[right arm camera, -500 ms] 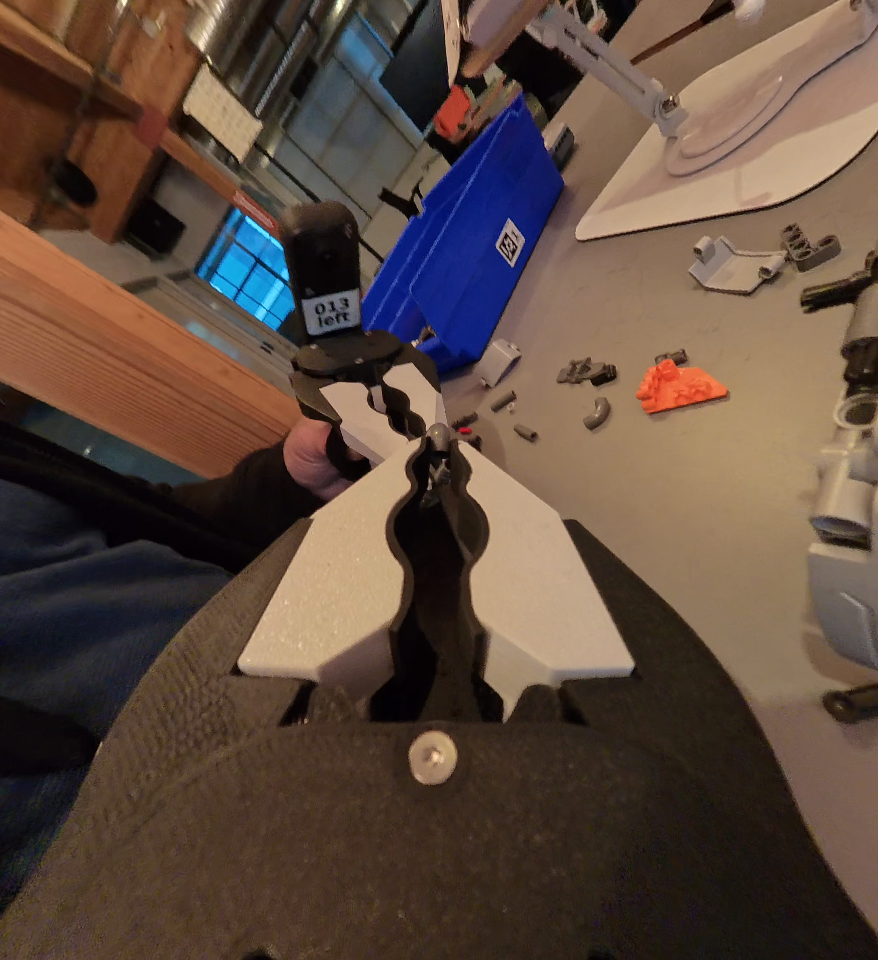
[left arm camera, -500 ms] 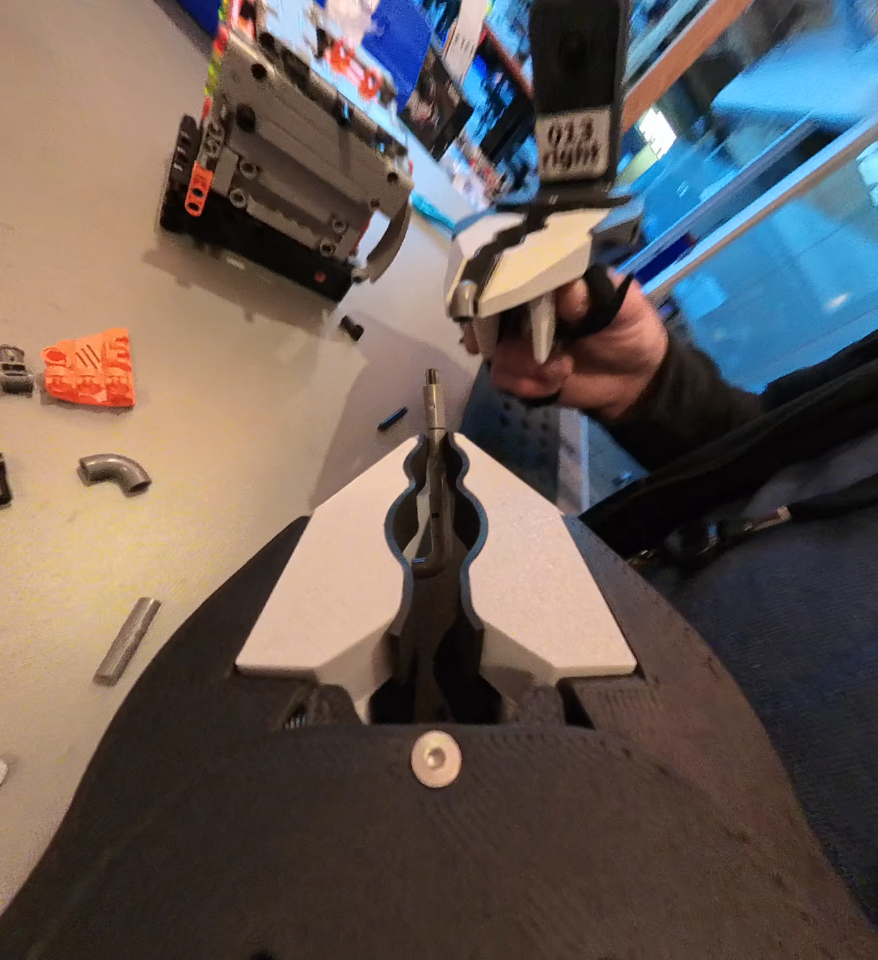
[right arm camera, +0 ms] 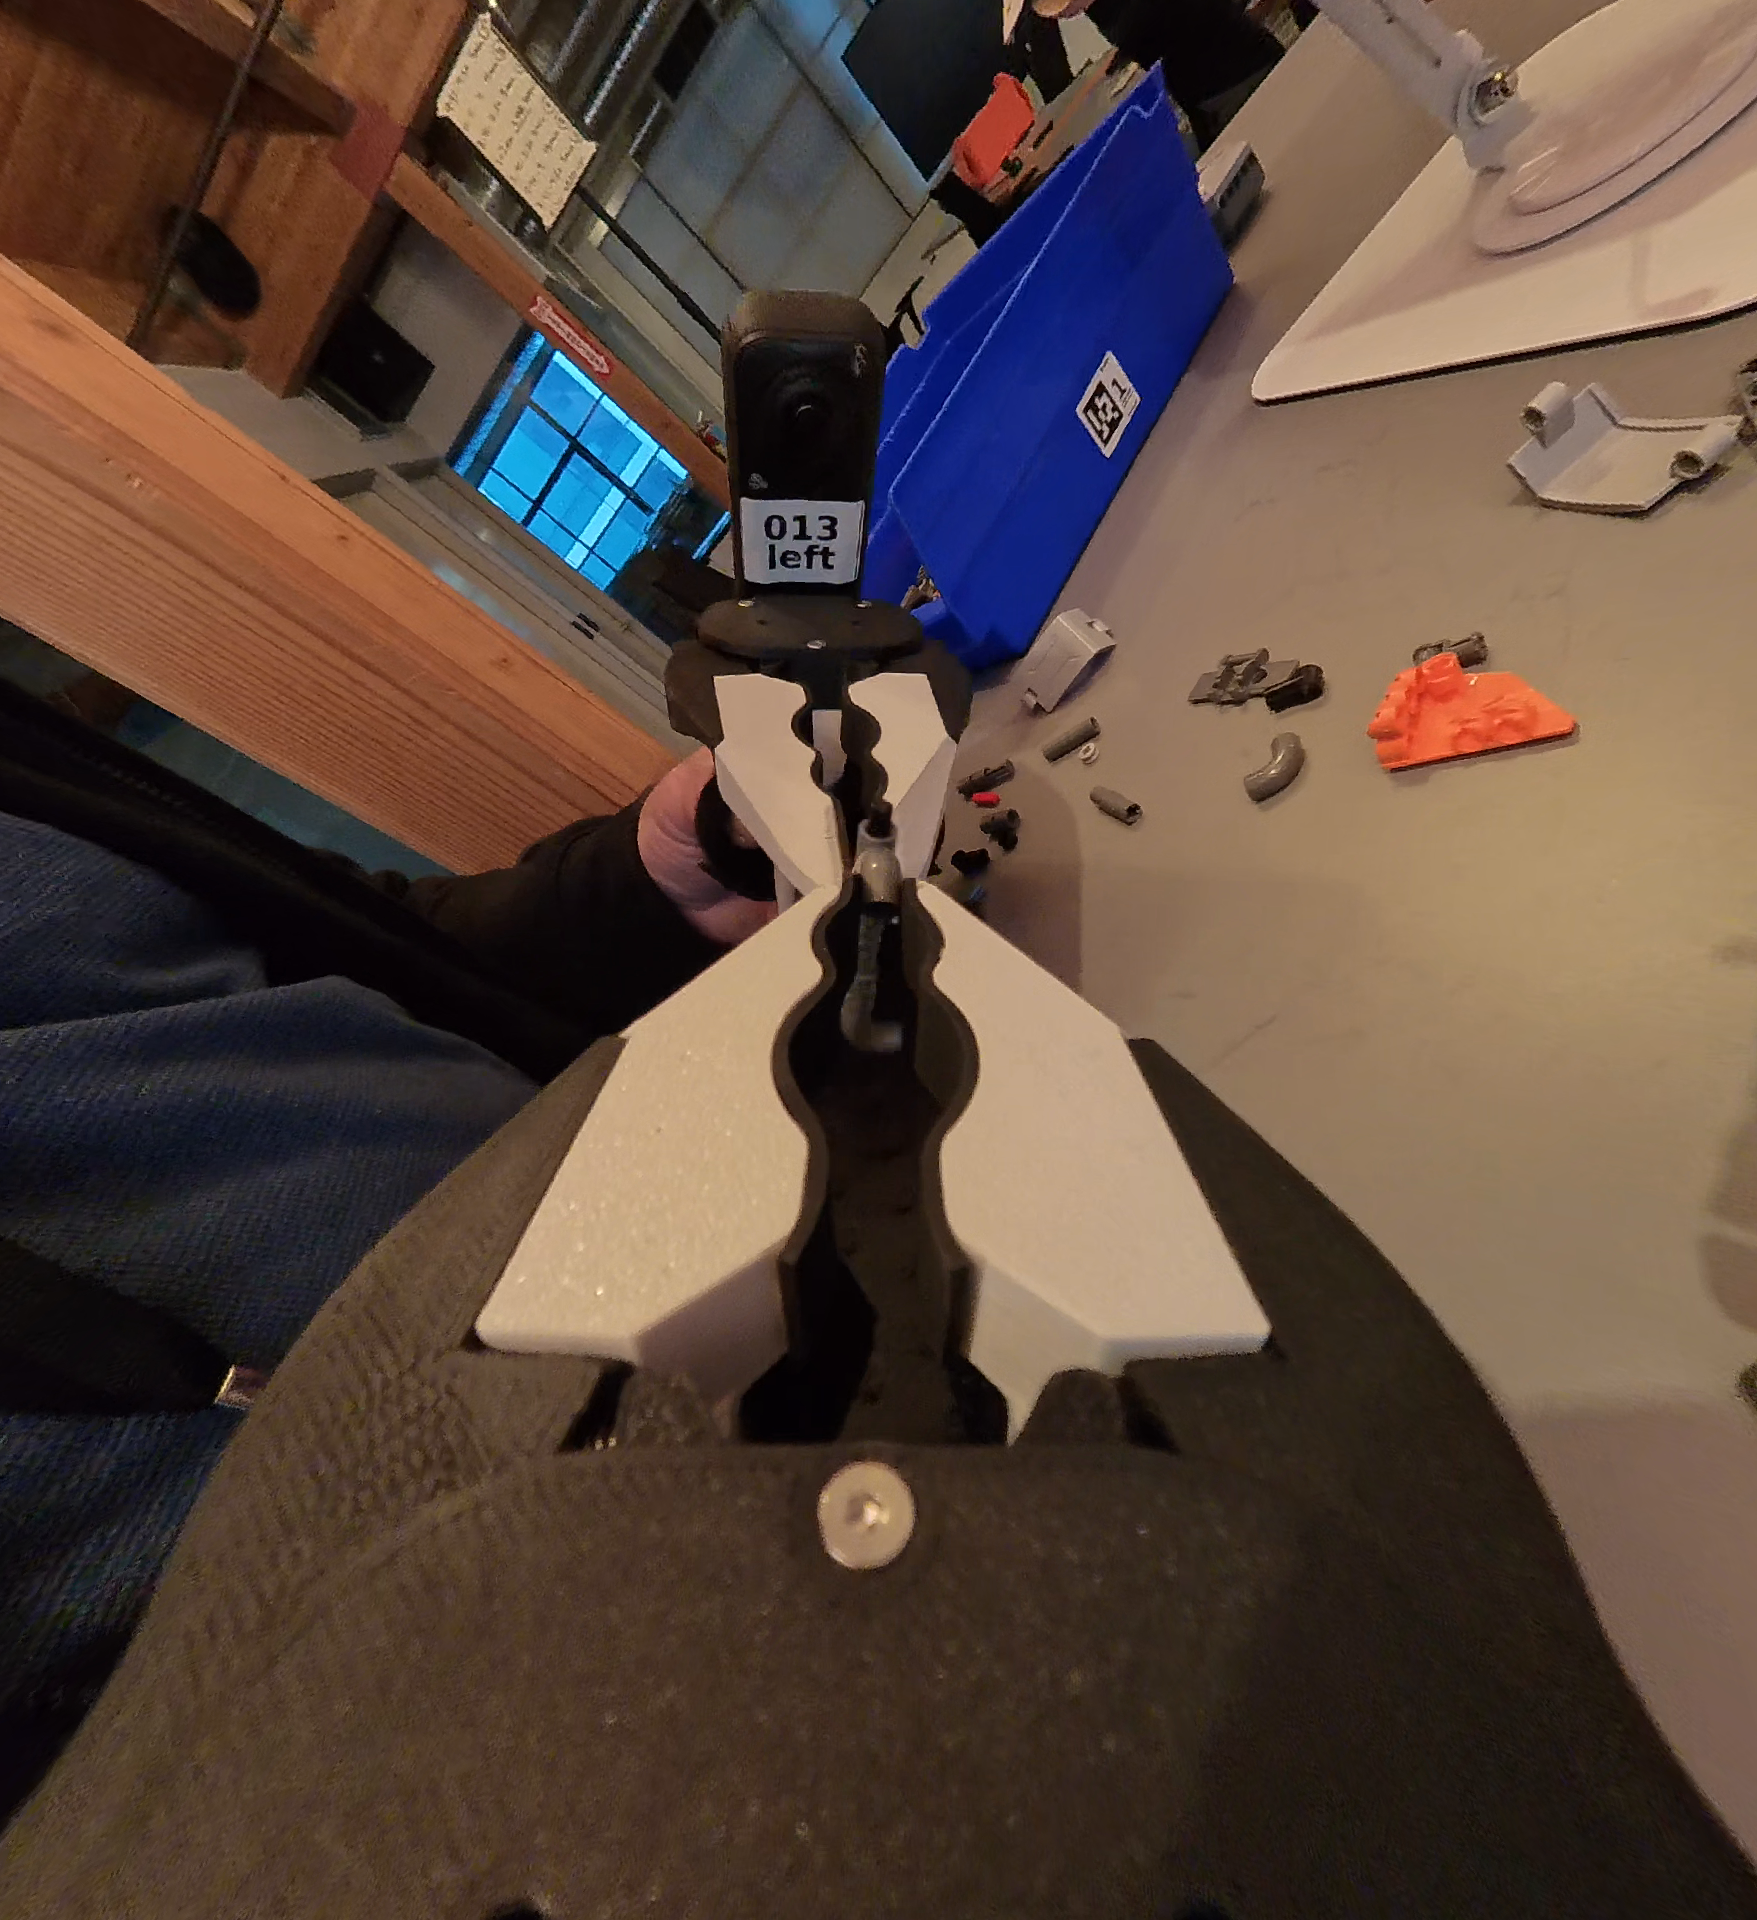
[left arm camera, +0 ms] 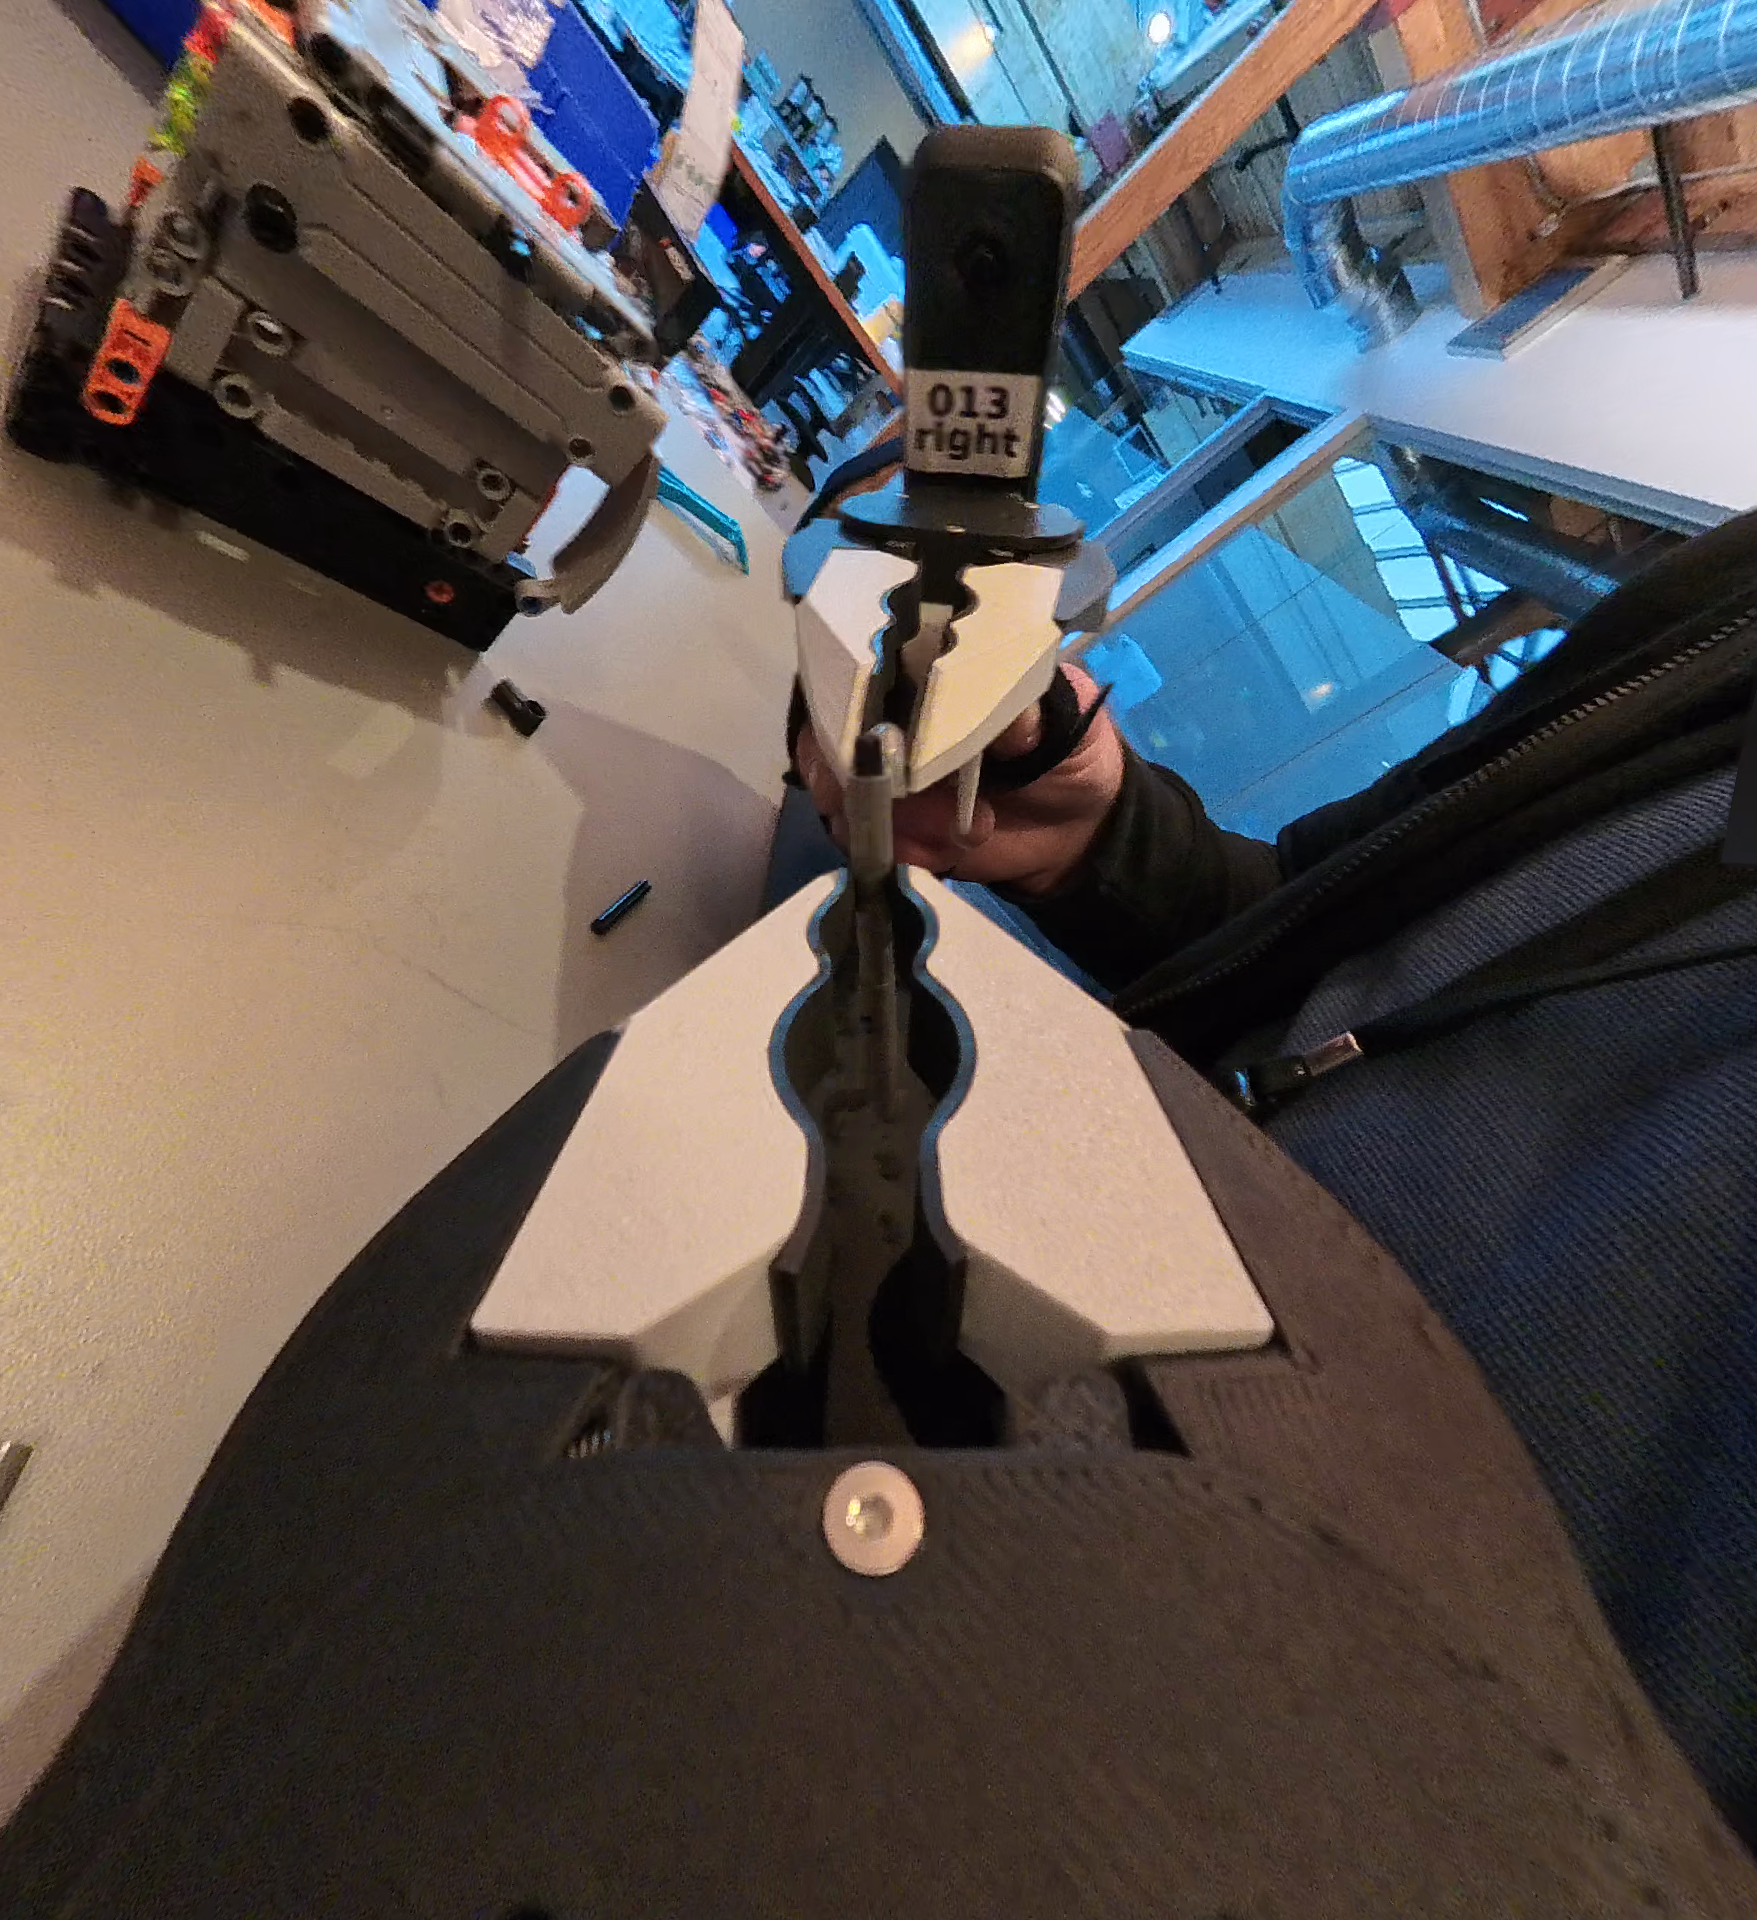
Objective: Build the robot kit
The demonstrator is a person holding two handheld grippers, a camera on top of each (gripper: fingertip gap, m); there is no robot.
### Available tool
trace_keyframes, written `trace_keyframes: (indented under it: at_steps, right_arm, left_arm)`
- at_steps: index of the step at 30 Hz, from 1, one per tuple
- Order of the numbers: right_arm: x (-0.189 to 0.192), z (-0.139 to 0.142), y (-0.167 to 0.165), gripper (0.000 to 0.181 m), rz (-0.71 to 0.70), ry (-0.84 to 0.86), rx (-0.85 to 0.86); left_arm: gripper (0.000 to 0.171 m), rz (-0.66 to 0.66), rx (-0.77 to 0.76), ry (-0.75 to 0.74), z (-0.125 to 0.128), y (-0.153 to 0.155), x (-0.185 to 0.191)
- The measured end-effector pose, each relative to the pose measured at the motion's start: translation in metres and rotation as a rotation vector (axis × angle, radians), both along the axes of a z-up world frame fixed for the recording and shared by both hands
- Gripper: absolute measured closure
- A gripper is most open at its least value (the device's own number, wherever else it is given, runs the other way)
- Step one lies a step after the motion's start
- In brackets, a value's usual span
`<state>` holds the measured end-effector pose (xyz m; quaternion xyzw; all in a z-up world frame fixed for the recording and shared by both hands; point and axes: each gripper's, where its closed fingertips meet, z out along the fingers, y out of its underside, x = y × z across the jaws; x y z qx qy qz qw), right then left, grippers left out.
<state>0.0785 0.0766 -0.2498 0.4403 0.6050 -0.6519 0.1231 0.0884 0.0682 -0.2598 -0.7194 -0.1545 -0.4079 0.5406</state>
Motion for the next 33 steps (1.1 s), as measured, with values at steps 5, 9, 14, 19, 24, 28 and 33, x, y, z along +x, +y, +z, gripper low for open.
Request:
trace_keyframes:
  at_steps: [5,9,14,19,24,28,33]
  right_arm:
    - [0.002,-0.001,-0.006,0.178,0.022,0.001,-0.012]
    - [0.001,-0.002,-0.005,0.178,0.022,0.001,0.021]
    - [0.002,-0.007,0.007,0.177,-0.022,-0.006,0.078]
    - [0.01,-0.02,0.006,0.177,-0.009,0.012,0.217]
    - [0.019,-0.044,-0.007,0.177,0.012,0.004,0.351]
    - [0.023,-0.055,-0.012,0.177,0.031,-0.008,0.4]
    - [0.022,-0.056,0.01,0.177,-0.023,-0.019,0.406]
  left_arm:
    - [0.169,-0.044,0.012,0.002,0.002,0.004,0.008]
    - [0.169,-0.05,0.01,0.048,0.001,0.007,0.011]
    - [0.17,-0.01,0.029,0.077,0.006,0.005,0.003]
    - [0.171,0.022,0.005,0.067,0.005,0.004,-0.003]
    - [0.171,0.003,-0.124,0.098,-0.019,0.006,0.004]
    - [0.171,-0.017,-0.235,0.141,-0.036,0.002,0.004]
    - [0.167,-0.045,-0.4,0.389,-0.049,-0.014,-0.006]
